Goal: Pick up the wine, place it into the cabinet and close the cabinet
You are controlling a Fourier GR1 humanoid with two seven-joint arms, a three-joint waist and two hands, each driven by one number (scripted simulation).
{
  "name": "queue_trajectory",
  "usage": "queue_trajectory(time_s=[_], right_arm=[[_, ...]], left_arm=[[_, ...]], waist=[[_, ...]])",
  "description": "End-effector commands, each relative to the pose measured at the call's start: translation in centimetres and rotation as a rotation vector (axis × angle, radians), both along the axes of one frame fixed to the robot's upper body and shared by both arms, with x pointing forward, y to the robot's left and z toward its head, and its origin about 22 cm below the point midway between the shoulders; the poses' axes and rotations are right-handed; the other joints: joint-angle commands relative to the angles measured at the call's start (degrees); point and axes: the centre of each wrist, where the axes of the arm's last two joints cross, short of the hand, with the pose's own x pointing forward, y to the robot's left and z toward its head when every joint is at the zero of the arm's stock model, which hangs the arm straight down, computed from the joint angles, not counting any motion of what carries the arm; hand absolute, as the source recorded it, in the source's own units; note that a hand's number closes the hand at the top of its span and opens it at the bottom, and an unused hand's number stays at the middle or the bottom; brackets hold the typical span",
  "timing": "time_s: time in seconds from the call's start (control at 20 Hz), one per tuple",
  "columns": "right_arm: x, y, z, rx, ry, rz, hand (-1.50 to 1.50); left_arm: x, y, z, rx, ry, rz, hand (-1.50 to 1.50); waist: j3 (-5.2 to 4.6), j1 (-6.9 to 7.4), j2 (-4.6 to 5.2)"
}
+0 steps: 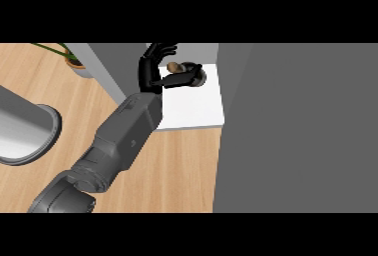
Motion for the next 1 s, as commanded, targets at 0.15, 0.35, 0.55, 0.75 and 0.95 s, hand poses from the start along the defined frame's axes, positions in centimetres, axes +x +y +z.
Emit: queue_trajectory(time_s=[0.15, 0.35, 0.55, 0.75, 0.95], right_arm=[[-0.5, -0.7, 0.7, 0.009, -0.028, 0.023, -1.5], [-1.0, -0.3, -0.3, 0.021, -0.025, 0.032, -1.5], [-0.5, -0.5, -0.1, 0.013, -0.035, 0.03, -1.5], [-0.7, -0.4, -0.1, 0.018, -0.025, 0.034, -1.5], [-1.4, -0.5, 0.6, 0.008, -0.025, 0.051, -1.5]], left_arm=[[-0.3, 0.5, -1.0, 0.086, 0.027, 0.044, -1.5], [-1.3, 1.7, -3.1, 0.127, 0.047, 0.048, -1.5], [-0.8, 1.1, -2.0, 0.165, 0.046, 0.06, -1.5], [-1.2, 2.3, -3.1, 0.153, 0.031, 0.071, -1.5], [-1.5, 2.7, -3.7, 0.107, 0.019, 0.097, -1.5]], waist=[[-0.1, -0.12, 0.31], [-0.08, -0.3, 0.33], [-0.09, -0.86, 0.61], [-0.14, -0.72, 0.59], [-0.18, -0.98, 0.6]])
